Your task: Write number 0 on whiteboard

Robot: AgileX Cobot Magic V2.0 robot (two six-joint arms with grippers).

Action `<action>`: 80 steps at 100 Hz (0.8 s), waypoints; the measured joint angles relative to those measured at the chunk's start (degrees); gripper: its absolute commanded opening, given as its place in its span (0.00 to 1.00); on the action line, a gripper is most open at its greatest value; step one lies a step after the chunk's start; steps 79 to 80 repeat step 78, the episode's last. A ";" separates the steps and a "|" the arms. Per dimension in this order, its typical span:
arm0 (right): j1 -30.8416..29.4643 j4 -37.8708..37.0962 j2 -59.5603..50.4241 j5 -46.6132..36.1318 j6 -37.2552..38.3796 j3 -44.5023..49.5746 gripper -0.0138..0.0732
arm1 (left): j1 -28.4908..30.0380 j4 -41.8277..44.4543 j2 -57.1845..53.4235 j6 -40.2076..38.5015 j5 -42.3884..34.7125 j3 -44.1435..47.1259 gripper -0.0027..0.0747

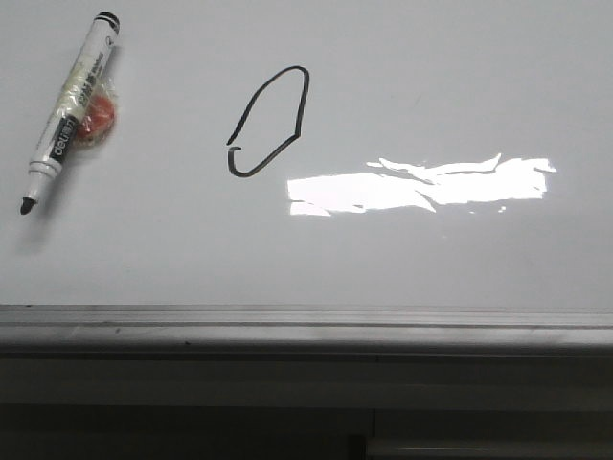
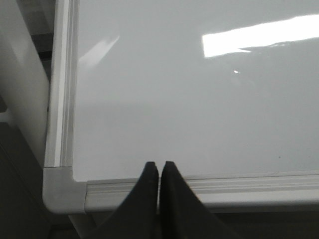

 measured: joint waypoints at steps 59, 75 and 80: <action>-1.07 0.00 0.00 0.13 0.00 0.00 0.09 | 0.00 0.00 0.00 0.00 0.00 0.00 0.01; -1.07 0.00 0.00 0.13 0.00 0.00 0.09 | 0.00 0.00 0.00 0.00 0.00 0.00 0.01; -1.07 0.00 0.00 0.13 0.00 0.00 0.09 | 0.00 0.00 0.00 0.00 0.00 0.00 0.01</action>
